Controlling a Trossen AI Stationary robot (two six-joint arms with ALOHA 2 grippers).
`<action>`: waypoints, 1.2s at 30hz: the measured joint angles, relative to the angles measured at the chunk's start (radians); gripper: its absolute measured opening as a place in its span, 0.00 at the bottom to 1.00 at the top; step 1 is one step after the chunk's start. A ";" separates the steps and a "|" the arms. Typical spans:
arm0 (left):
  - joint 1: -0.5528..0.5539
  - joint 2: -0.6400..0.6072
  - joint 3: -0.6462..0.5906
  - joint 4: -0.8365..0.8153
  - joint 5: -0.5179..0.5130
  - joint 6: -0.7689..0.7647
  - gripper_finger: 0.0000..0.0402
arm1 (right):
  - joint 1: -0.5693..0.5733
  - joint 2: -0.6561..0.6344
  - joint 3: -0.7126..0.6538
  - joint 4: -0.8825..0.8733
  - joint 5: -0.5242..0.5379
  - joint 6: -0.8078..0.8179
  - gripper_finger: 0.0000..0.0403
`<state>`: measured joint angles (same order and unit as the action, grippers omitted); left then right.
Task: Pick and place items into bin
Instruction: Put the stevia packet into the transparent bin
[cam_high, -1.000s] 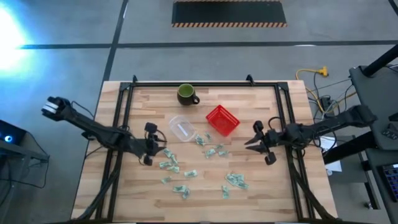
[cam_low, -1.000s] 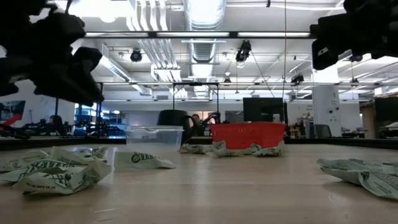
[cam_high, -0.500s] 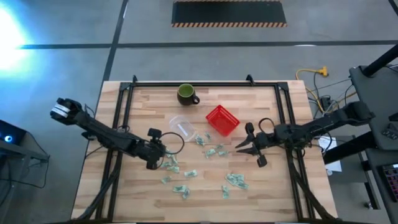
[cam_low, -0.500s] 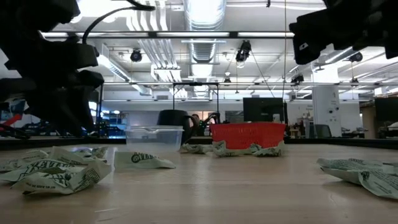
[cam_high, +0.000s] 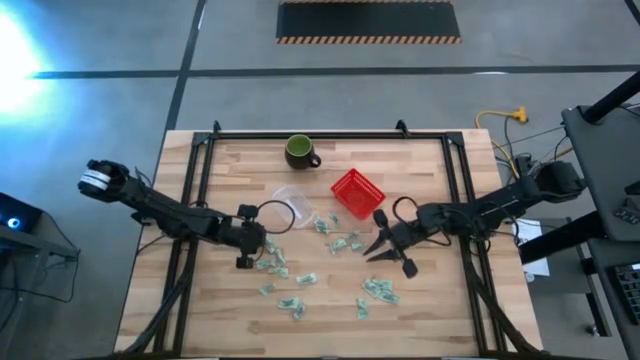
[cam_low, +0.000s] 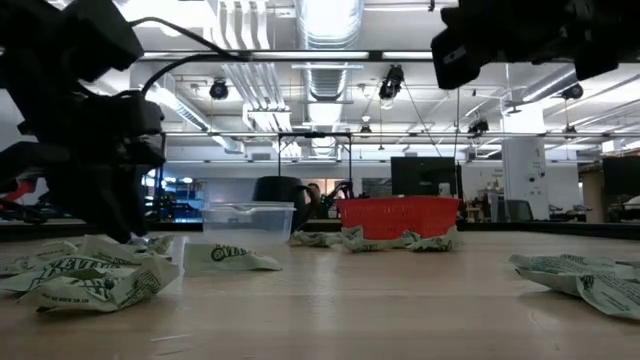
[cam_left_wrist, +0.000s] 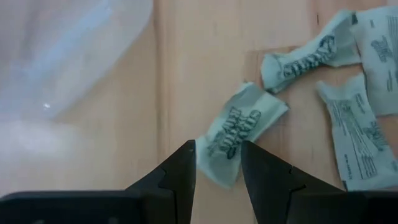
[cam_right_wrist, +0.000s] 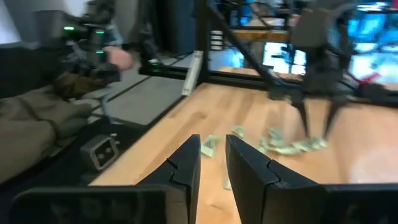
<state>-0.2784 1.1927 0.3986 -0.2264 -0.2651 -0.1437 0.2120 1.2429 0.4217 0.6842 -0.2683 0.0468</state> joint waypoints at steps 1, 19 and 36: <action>0.003 0.000 -0.001 -0.001 0.002 0.001 0.28 | 0.000 0.007 0.010 0.000 -0.017 -0.002 0.17; 0.018 0.048 -0.033 0.104 0.040 0.020 0.28 | 0.000 0.008 0.026 -0.056 -0.046 0.002 0.17; 0.016 0.038 -0.028 0.088 0.066 0.020 0.03 | 0.000 0.008 0.026 -0.056 -0.046 0.013 0.17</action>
<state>-0.2619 1.2305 0.3706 -0.1379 -0.1988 -0.1233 0.2119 1.2510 0.4477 0.6285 -0.3145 0.0599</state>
